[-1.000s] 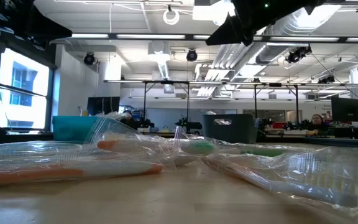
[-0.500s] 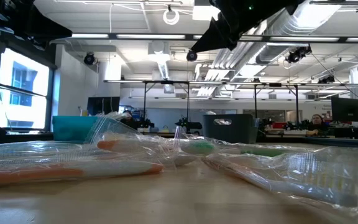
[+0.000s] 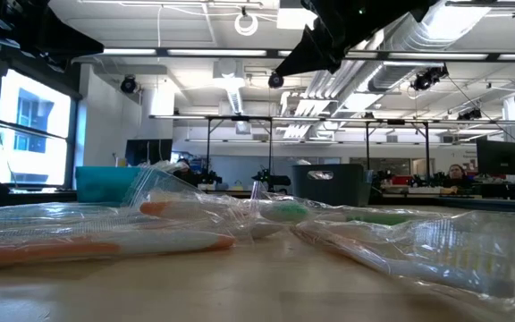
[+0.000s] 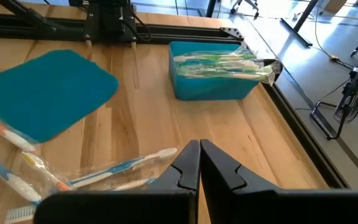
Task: Pick & Place Toothbrushes
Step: Put the orange toothbrush into the dark gray bin
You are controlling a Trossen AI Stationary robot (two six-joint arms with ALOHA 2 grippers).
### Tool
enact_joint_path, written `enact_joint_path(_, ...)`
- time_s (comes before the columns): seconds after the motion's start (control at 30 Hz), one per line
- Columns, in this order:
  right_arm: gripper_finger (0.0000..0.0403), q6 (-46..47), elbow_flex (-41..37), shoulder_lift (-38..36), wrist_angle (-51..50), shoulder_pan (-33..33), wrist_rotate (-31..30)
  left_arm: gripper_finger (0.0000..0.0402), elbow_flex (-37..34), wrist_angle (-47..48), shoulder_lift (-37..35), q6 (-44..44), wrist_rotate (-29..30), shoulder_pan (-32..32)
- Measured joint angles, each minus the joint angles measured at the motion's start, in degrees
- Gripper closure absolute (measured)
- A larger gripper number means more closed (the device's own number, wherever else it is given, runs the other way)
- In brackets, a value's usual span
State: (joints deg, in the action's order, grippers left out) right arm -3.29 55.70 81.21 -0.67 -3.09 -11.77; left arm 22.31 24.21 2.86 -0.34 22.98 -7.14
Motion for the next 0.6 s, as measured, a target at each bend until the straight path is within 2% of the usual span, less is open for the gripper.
enact_joint_path(0.6,0.0399,0.27,-0.04,1.72,-0.88,-0.01,0.24,0.0401,0.00,0.02,0.01,-0.02,0.02,0.01)
